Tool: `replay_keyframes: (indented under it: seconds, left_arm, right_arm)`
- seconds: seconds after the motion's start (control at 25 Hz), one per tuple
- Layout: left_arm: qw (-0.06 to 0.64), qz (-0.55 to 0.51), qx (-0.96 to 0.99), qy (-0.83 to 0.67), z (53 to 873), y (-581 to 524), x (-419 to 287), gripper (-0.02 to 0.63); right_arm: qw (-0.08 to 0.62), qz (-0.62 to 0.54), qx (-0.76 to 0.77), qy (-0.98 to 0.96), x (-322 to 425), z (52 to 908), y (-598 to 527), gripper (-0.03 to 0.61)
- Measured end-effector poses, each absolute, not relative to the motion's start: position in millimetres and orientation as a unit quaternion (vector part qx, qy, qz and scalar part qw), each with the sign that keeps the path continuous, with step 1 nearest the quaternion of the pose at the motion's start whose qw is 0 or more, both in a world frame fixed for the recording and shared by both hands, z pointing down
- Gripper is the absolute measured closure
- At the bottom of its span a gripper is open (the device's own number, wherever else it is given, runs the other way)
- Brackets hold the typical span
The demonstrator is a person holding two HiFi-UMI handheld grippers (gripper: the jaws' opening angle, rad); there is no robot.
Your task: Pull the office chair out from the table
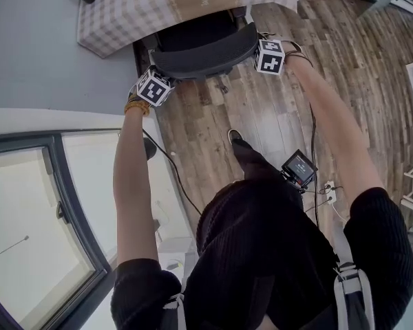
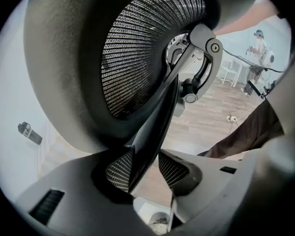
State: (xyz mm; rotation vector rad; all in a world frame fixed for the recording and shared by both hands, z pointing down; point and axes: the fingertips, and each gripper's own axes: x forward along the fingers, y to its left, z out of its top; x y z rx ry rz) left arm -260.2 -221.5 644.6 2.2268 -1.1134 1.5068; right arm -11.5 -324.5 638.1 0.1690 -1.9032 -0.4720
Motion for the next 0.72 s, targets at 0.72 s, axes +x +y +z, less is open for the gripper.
replay_keyframes:
  seconds: [0.72]
  left_arm:
    - [0.106, 0.516, 0.761, -0.380, 643, -94, -208, 0.453]
  right_arm:
    - [0.555, -0.193, 0.091, -0.804, 41, 633, -195, 0.434]
